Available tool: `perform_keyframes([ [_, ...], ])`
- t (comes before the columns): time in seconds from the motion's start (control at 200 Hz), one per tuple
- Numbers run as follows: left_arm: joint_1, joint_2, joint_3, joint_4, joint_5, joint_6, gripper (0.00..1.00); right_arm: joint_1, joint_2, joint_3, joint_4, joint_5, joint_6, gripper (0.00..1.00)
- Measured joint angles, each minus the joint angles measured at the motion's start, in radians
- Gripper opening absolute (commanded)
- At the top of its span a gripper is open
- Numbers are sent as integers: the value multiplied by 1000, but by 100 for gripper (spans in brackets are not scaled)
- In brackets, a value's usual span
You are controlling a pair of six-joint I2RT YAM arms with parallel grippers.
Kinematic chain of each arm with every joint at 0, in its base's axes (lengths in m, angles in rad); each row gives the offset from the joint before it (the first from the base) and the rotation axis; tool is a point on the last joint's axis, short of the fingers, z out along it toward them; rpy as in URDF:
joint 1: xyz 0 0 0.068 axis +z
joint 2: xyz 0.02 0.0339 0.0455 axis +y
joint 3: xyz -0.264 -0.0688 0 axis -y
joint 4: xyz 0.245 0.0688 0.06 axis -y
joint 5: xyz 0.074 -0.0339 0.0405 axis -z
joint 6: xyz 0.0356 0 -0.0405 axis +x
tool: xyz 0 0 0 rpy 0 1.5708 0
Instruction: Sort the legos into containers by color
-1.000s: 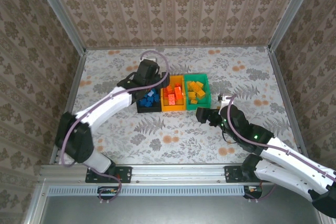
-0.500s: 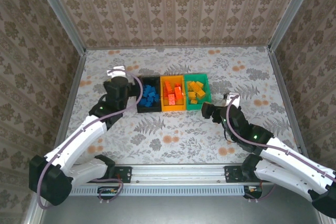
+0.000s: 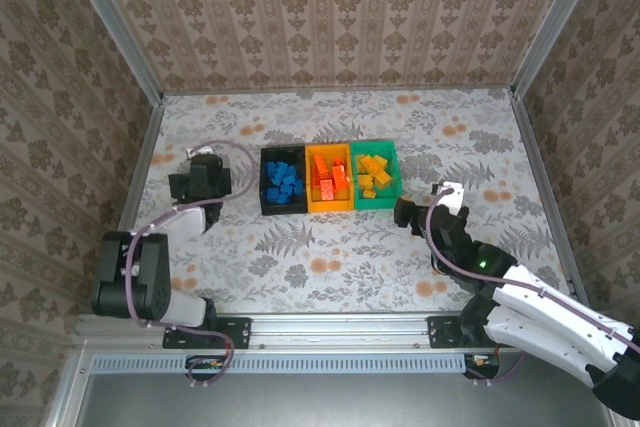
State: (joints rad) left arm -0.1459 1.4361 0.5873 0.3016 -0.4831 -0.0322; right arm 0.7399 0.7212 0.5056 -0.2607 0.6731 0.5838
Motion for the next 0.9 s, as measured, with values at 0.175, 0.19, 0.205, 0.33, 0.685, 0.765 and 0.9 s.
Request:
perform_keyframes([
  [0.175,31,66,-93,235,70,41,100,-23,-7,-6,54,-7,-69,100],
  [0.19,33,69,-97,243,78,42,100,-26,-7,-6,57,-9,-72,100],
  [0.205,36,70,-101,253,86,42,100,-30,-7,-6,61,-9,-77,100],
  [0.33,68,71,-117,346,174,49,100,-72,0,-19,116,-17,-105,100],
  [0.685,101,107,-223,568,256,55,100,-267,108,-30,324,-29,-223,100],
  [0.765,101,107,-223,578,256,55,100,-337,159,-30,401,-30,-292,100],
  [0.9,101,107,-223,585,256,55,100,-487,291,-30,514,-57,-393,100],
])
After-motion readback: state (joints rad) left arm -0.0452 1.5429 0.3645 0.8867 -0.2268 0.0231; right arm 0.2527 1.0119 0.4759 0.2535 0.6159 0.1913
